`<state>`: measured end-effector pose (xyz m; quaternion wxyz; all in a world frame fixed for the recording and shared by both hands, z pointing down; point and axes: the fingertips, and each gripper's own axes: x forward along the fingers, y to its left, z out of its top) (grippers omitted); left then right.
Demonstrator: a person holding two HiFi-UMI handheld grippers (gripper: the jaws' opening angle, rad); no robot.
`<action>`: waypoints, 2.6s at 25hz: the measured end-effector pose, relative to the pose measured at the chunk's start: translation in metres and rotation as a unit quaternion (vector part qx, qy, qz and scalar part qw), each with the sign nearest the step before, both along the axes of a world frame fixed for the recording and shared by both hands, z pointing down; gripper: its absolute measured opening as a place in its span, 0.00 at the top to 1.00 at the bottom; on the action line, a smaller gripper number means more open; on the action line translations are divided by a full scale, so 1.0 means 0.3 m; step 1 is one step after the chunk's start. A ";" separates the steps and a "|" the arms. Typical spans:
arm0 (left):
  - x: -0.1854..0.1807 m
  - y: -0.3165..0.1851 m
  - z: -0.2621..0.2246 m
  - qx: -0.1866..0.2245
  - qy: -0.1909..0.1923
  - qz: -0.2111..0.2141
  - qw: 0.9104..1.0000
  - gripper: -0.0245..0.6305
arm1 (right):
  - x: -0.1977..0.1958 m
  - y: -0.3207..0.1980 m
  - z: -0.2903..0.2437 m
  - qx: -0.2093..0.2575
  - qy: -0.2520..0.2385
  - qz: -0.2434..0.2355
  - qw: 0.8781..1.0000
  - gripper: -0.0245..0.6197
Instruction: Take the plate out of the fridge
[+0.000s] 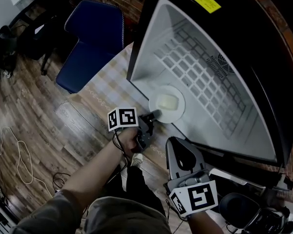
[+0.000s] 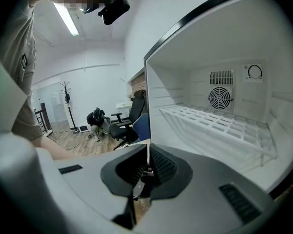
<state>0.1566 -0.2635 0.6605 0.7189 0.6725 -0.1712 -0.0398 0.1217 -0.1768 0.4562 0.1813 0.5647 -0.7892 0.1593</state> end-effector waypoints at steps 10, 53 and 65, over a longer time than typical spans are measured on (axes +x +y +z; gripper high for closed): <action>-0.009 0.011 -0.004 -0.020 0.004 0.011 1.000 0.91 | 0.025 0.010 0.004 -0.001 -0.002 0.010 1.000 0.91; -0.606 0.085 -0.764 0.067 0.029 -0.144 0.987 0.92 | -0.122 -0.021 -0.540 0.190 -0.015 -0.076 0.979 0.91; -0.921 0.159 -0.881 0.089 0.025 -0.236 0.967 0.92 | -0.326 -0.050 -0.583 0.205 -0.037 -0.157 0.965 0.91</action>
